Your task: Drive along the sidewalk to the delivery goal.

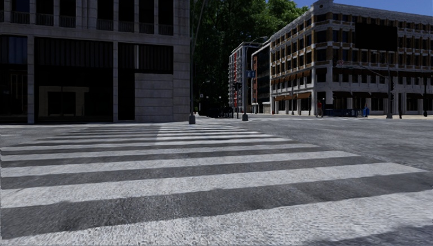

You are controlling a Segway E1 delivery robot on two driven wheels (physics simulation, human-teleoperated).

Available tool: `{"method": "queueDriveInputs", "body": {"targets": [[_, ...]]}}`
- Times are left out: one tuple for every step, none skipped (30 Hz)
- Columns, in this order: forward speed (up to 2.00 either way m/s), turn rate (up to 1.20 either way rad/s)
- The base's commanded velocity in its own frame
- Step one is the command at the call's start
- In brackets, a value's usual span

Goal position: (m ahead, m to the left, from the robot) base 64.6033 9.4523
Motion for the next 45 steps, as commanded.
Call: {"method": "queueDriveInputs", "body": {"targets": [[2.00,0.00],[2.00,0.00],[2.00,0.00],[2.00,0.00],[2.00,0.00],[2.00,0.00],[2.00,0.00],[2.00,0.00],[2.00,0.00],[2.00,0.00],[2.00,0.00],[2.00,0.00],[2.00,0.00],[2.00,0.00],[2.00,0.00],[2.00,0.00],[2.00,0.00],[2.00,0.00],[2.00,0.00],[2.00,0.00],[2.00,0.00],[2.00,0.00],[2.00,0.00],[2.00,0.00],[2.00,0.00],[2.00,0.00],[2.00,0.00],[2.00,0.00],[2.00,0.00],[2.00,0.00],[2.00,0.00],[2.00,0.00],[2.00,0.00],[2.00,0.00],[2.00,0.00],[2.00,0.00],[2.00,0.00],[2.00,0.00],[2.00,0.00],[2.00,0.00],[2.00,0.00],[2.00,0.00],[2.00,0.00],[2.00,0.00],[2.00,0.00]]}}
